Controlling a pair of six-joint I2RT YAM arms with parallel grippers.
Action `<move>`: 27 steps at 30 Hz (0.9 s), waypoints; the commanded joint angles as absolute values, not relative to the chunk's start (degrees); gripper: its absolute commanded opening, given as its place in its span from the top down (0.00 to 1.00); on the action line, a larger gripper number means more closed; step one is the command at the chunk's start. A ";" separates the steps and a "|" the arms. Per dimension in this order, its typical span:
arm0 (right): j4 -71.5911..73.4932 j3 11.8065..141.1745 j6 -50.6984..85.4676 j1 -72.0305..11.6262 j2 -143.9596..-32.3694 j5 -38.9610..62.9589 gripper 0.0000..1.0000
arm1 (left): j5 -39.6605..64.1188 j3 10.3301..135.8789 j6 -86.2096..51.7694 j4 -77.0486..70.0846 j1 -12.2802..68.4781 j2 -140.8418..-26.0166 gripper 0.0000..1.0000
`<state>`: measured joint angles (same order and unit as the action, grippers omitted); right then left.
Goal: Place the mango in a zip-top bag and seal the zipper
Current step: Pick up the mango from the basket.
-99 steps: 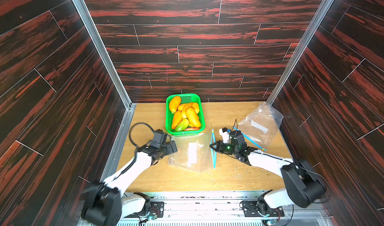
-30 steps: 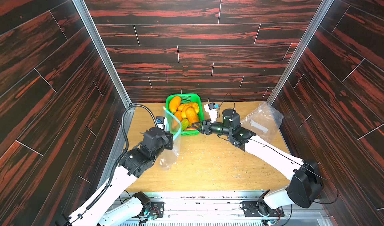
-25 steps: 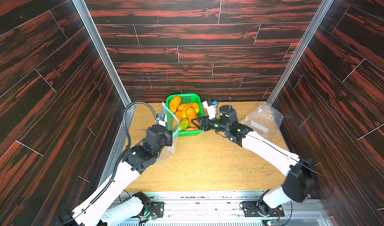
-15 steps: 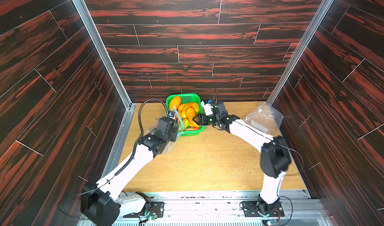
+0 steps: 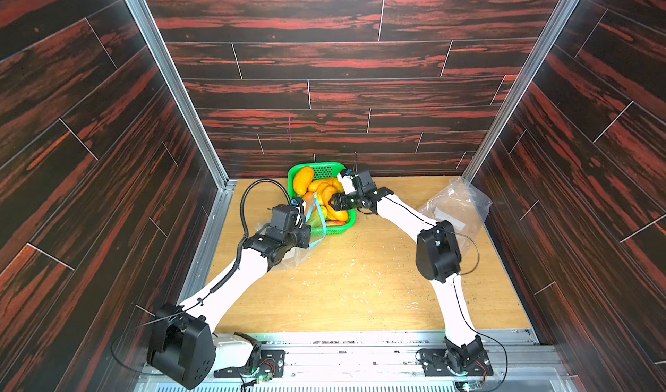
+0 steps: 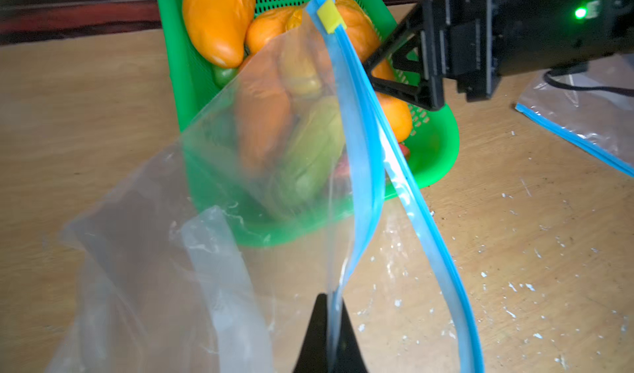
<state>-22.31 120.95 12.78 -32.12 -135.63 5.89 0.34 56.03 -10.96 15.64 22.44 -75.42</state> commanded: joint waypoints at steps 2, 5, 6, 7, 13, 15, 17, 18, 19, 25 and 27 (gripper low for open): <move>-28.56 127.45 10.91 -32.42 -140.36 4.75 0.23 | 2.96 55.29 -14.68 12.60 21.72 -75.65 1.00; -30.16 130.65 10.18 -32.86 -142.49 5.10 0.22 | 4.13 54.95 -16.49 11.30 21.29 -75.70 1.00; -30.97 132.24 9.97 -32.96 -143.46 5.01 0.21 | 4.68 54.78 -17.14 10.72 21.14 -75.67 1.00; -31.86 133.69 9.97 -32.92 -144.48 4.85 0.21 | 5.10 54.55 -17.58 10.17 21.09 -75.54 1.00; -36.91 141.50 9.68 -33.30 -148.08 3.36 0.27 | 6.33 53.86 -18.98 9.24 20.40 -74.75 1.00; -36.50 141.55 10.24 -33.27 -147.00 3.70 0.39 | 6.56 53.37 -19.30 8.98 20.05 -74.45 1.00; -36.12 141.42 10.52 -33.37 -145.47 4.49 0.51 | 6.75 52.83 -19.89 8.50 19.64 -73.98 1.00; -35.94 141.34 10.59 -33.53 -144.47 4.80 0.58 | 7.02 52.47 -20.19 8.03 19.44 -73.78 1.00; -35.73 141.10 10.65 -33.50 -143.45 4.92 0.62 | 7.21 52.21 -20.40 7.71 19.27 -73.61 1.00; -26.42 129.15 13.93 -33.65 -131.58 5.80 0.74 | 7.83 50.84 -21.86 6.03 18.51 -72.74 1.00; -20.44 121.46 15.65 -33.65 -126.01 6.18 0.76 | 7.81 50.54 -22.17 5.63 18.37 -72.69 1.00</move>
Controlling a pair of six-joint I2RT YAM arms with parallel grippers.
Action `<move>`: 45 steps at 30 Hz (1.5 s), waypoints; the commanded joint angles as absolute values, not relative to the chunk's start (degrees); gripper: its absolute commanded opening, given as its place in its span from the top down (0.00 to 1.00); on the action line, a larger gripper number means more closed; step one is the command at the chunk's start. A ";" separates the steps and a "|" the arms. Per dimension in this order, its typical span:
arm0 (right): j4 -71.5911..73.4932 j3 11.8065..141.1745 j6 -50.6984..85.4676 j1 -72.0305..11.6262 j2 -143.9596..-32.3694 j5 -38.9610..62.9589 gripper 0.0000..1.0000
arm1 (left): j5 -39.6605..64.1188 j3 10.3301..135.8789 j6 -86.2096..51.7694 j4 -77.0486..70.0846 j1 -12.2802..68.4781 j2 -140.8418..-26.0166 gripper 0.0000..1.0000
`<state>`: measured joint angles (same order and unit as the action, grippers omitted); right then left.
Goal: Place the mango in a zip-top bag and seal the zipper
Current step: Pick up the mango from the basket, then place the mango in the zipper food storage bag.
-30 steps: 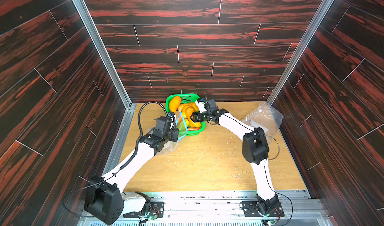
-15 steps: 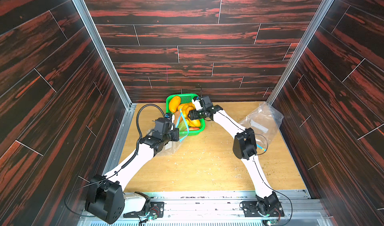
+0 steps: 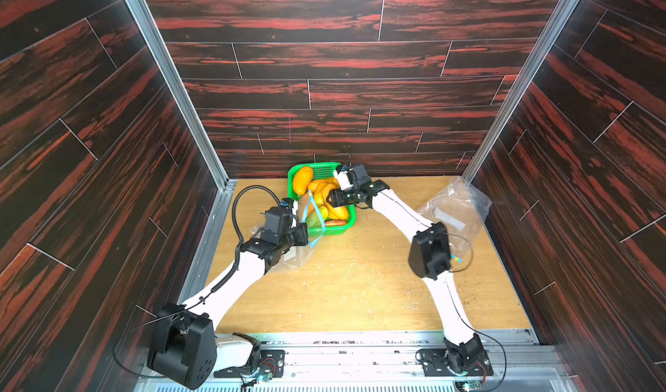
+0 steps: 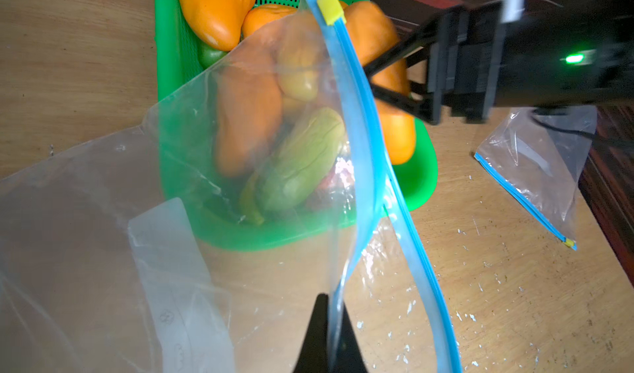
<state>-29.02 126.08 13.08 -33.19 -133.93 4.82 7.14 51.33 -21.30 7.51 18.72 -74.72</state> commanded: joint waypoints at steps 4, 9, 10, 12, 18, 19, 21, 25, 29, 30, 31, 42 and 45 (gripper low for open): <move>2.58 98.39 21.06 -33.64 -110.76 11.59 0.77 | 9.26 50.01 -23.72 3.74 17.78 -72.47 1.00; 38.58 73.63 34.79 -33.66 -98.63 23.52 0.77 | 11.89 50.38 -26.42 1.47 17.40 -72.77 1.00; 44.87 70.53 37.77 -33.68 -97.97 25.17 0.77 | 12.53 50.54 -27.07 1.12 17.34 -72.77 1.00; 56.61 66.01 42.68 -33.80 -98.25 26.98 0.77 | 13.82 50.96 -28.40 0.26 17.26 -72.46 1.00; 73.08 63.02 48.06 -34.79 -102.46 28.84 0.76 | 17.87 52.29 -30.84 -1.19 17.23 -71.62 1.00; 74.32 63.27 48.37 -35.10 -103.37 29.15 0.76 | 18.47 52.38 -31.01 -1.30 17.23 -71.54 1.00; 75.91 64.12 49.37 -35.33 -105.21 29.70 0.77 | 19.26 52.55 -31.37 -1.41 17.23 -71.49 1.00; 75.38 66.40 49.26 -35.71 -108.26 30.18 0.76 | 20.70 52.53 -31.89 -1.63 17.23 -71.46 1.00; 72.68 68.07 46.28 -36.78 -110.54 29.66 0.76 | 21.82 52.33 -32.97 -2.64 17.23 -70.82 1.00; 72.18 68.56 45.99 -36.90 -111.26 29.41 0.76 | 22.37 52.33 -33.34 -3.02 17.23 -70.67 1.00; 72.15 68.87 46.05 -36.95 -111.97 29.26 0.76 | 22.71 52.47 -33.78 -3.25 17.23 -70.46 1.00; 68.93 68.29 43.30 -36.89 -111.22 28.22 0.31 | 21.74 51.21 -37.94 -5.66 17.16 -66.92 1.00; 66.82 68.03 42.01 -36.83 -109.79 28.27 0.23 | 21.23 51.24 -38.82 -6.16 17.17 -66.53 1.00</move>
<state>68.47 67.99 44.10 -36.64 -112.38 28.75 21.54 50.89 -37.41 -3.95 17.37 -68.47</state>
